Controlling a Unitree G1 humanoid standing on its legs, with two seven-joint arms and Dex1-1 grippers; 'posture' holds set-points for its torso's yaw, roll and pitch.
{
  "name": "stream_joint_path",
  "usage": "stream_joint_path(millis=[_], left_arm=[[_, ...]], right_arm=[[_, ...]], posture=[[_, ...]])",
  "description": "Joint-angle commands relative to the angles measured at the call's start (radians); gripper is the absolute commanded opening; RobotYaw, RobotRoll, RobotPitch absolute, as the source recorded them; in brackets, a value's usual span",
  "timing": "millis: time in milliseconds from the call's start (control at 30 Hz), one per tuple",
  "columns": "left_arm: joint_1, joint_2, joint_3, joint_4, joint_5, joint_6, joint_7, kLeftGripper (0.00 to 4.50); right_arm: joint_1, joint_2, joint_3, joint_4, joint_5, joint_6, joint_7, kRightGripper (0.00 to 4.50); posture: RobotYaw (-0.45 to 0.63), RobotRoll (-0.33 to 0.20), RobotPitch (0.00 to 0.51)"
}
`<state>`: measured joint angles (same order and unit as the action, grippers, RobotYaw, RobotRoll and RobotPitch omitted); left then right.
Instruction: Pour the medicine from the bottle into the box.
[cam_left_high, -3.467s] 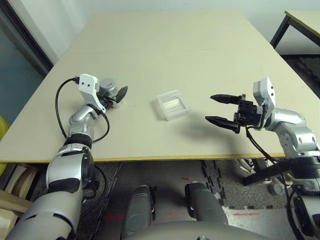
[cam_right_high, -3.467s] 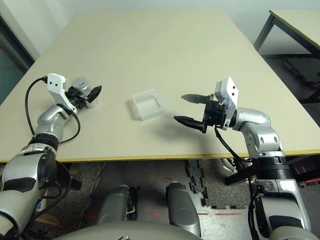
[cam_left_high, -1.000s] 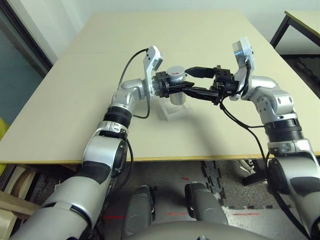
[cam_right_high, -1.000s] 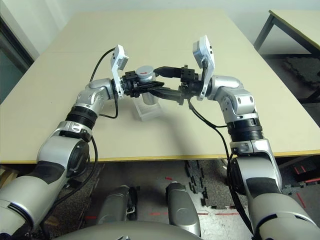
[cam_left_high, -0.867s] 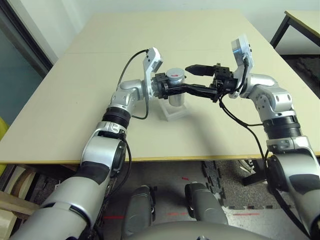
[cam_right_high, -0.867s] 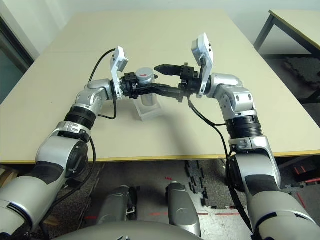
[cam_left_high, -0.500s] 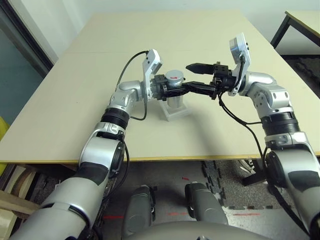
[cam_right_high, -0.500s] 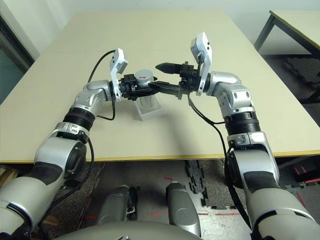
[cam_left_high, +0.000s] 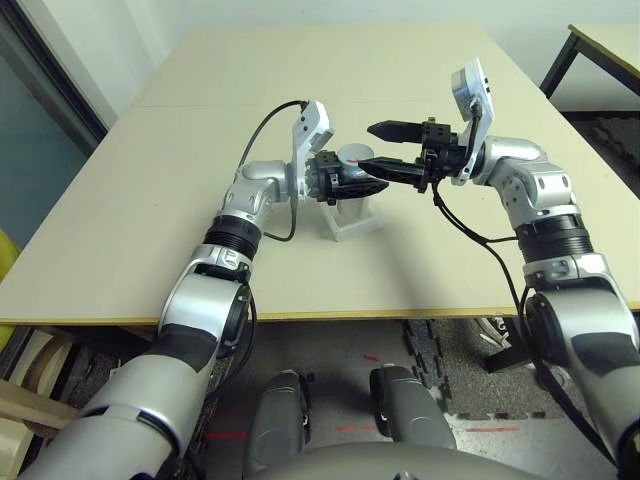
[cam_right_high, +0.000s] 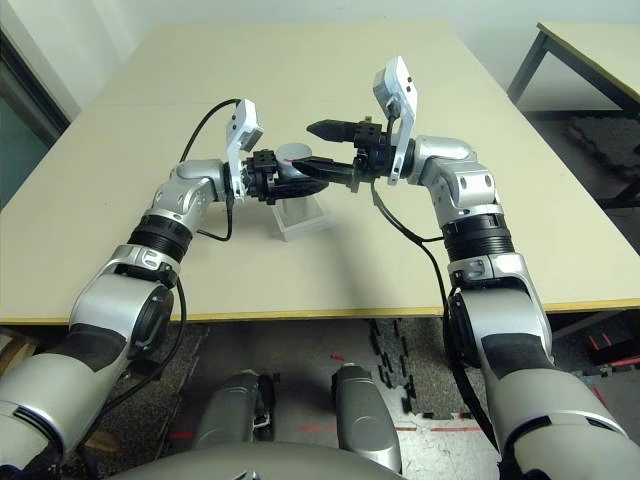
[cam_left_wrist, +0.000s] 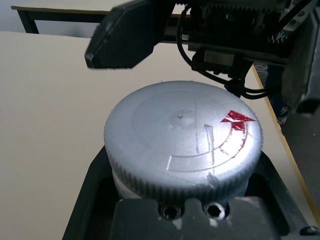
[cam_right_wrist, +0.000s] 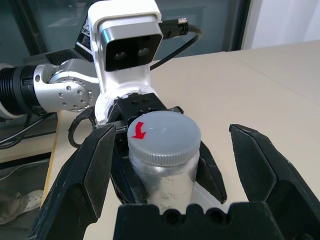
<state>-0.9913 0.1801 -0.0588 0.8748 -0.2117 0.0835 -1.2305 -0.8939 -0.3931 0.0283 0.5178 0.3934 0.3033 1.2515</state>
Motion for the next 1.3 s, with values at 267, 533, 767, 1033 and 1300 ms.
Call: stream_joint_path(millis=[267, 533, 767, 1033, 1300], left_arm=[[-0.016, -0.007, -0.008, -0.031, 0.005, 0.000, -0.005, 2.72], [-0.012, -0.010, -0.008, -0.044, 0.004, 0.003, -0.004, 2.72], [-0.011, -0.003, -0.005, -0.045, -0.002, 0.014, -0.016, 2.72], [-0.030, 0.007, 0.018, -0.035, -0.033, 0.048, -0.070, 2.72], [-0.039, 0.013, 0.043, -0.063, -0.100, 0.150, -0.191, 2.72]], right_arm=[[-0.029, 0.033, 0.017, 0.052, -0.038, -0.029, 0.017, 4.50], [-0.050, 0.046, 0.014, 0.099, -0.055, -0.056, 0.025, 4.13], [-0.055, 0.044, 0.015, 0.108, -0.058, -0.072, 0.054, 2.59], [-0.070, 0.039, 0.026, 0.117, -0.035, -0.098, 0.205, 2.59], [-0.084, 0.050, 0.040, 0.099, 0.064, -0.071, 0.362, 2.59]], posture=[[-0.27, 0.000, 0.043], [-0.26, 0.000, 0.043], [-0.26, 0.000, 0.042], [-0.26, 0.000, 0.041], [-0.24, 0.000, 0.039]])
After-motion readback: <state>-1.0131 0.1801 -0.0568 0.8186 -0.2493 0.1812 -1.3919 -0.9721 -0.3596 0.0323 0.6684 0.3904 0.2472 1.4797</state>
